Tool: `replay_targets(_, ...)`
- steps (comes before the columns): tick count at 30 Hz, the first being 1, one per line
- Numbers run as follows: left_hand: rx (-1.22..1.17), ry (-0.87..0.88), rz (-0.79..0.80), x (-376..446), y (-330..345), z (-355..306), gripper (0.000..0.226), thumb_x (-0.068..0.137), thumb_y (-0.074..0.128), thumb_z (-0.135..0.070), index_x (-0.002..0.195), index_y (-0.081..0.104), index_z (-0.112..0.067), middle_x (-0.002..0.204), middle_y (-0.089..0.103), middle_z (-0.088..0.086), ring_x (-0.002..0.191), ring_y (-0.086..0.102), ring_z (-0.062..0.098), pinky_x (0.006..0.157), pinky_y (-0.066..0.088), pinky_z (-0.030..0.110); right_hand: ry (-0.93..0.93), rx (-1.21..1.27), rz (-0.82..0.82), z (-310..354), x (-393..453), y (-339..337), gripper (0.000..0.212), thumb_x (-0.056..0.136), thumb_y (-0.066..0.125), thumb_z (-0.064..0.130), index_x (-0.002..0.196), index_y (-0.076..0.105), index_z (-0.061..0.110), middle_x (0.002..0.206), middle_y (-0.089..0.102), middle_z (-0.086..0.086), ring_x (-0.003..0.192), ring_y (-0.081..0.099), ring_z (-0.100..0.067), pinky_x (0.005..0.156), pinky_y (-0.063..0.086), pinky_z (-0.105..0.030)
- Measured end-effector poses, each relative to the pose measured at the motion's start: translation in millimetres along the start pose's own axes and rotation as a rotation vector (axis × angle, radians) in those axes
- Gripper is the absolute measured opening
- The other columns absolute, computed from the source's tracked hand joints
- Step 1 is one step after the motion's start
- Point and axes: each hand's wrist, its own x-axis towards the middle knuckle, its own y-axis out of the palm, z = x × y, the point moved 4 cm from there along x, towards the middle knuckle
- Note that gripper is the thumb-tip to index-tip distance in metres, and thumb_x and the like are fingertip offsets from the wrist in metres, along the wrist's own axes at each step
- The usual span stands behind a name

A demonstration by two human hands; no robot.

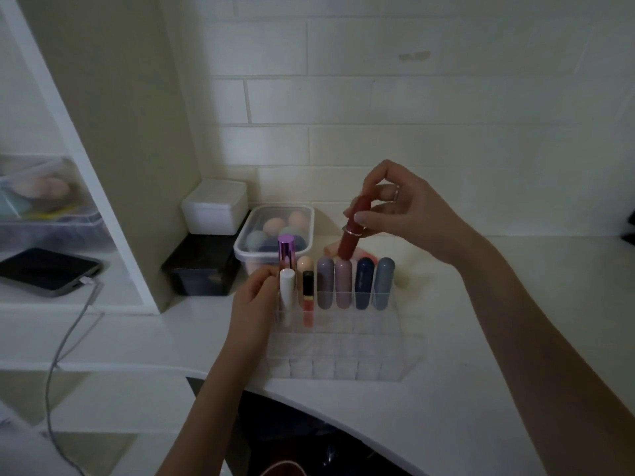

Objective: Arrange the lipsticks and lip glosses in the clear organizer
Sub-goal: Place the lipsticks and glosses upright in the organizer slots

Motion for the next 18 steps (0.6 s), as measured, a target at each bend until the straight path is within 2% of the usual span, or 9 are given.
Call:
replay_targets(3, -0.007, -0.002, 0.007, 0.5, 0.3, 0.7, 0.028, 0.096, 0.041, -0.021, 0.096, 0.065, -0.007, 0.095, 0.066, 0.017, 0.091, 0.062, 0.035, 0.077, 0.053, 0.04, -0.008, -0.023, 0.076, 7.9, -0.8, 5.3, 0.025, 0.08, 0.066, -0.004, 0.09, 0.049, 0.011, 0.098, 0.069, -0.021, 0.092, 0.069, -0.038, 0.078, 0.059, -0.036)
replay_targets(6, -0.019, 0.013, 0.01, 0.6, 0.0, 0.6, 0.028, 0.096, 0.042, -0.02, 0.094, 0.065, -0.004, 0.095, 0.065, 0.022, 0.083, 0.062, 0.031, 0.069, 0.053, 0.03, 0.035, -0.134, 0.211, 9.3, -2.0, 17.7, 0.024, 0.077, 0.071, -0.001, 0.089, 0.055, 0.013, 0.096, 0.071, -0.01, 0.088, 0.071, -0.028, 0.082, 0.058, -0.032)
replay_targets(8, -0.028, 0.014, 0.015, 0.8, -0.5, 1.3, 0.028, 0.096, 0.041, -0.02, 0.093, 0.065, -0.007, 0.094, 0.066, 0.019, 0.084, 0.063, 0.029, 0.065, 0.054, 0.024, 0.018, -0.323, 0.266, 7.6, -0.7, 25.2, 0.022, 0.075, 0.075, 0.007, 0.087, 0.059, 0.016, 0.09, 0.069, 0.003, 0.09, 0.069, -0.016, 0.089, 0.054, -0.03)
replay_targets(11, -0.049, 0.005, 0.025, 1.6, 0.2, 1.8, 0.028, 0.096, 0.042, -0.021, 0.095, 0.065, -0.005, 0.096, 0.066, 0.019, 0.091, 0.063, 0.035, 0.071, 0.054, 0.032, 0.002, -0.537, 0.263, 6.7, 2.3, 30.8, 0.021, 0.072, 0.078, 0.018, 0.086, 0.063, 0.019, 0.085, 0.065, 0.014, 0.088, 0.061, -0.008, 0.092, 0.048, -0.03)
replay_targets(15, -0.043, 0.015, 0.013, 1.2, 0.3, 1.7, 0.029, 0.096, 0.042, -0.021, 0.097, 0.065, -0.003, 0.097, 0.066, 0.021, 0.093, 0.062, 0.036, 0.073, 0.053, 0.033, -0.003, -0.496, 0.294, 12.1, 0.2, 33.3, 0.02, 0.071, 0.079, 0.016, 0.085, 0.065, 0.017, 0.084, 0.065, 0.013, 0.083, 0.06, -0.004, 0.082, 0.049, -0.02)
replay_targets(18, -0.028, 0.036, 0.001, 1.9, -1.3, 2.1, 0.03, 0.096, 0.043, -0.02, 0.096, 0.063, 0.002, 0.098, 0.064, 0.026, 0.095, 0.059, 0.042, 0.08, 0.052, 0.046, 0.009, -0.539, 0.323, 9.8, 0.5, 35.1, 0.018, 0.071, 0.079, 0.017, 0.083, 0.065, 0.019, 0.085, 0.066, 0.013, 0.084, 0.059, -0.005, 0.08, 0.049, -0.021)
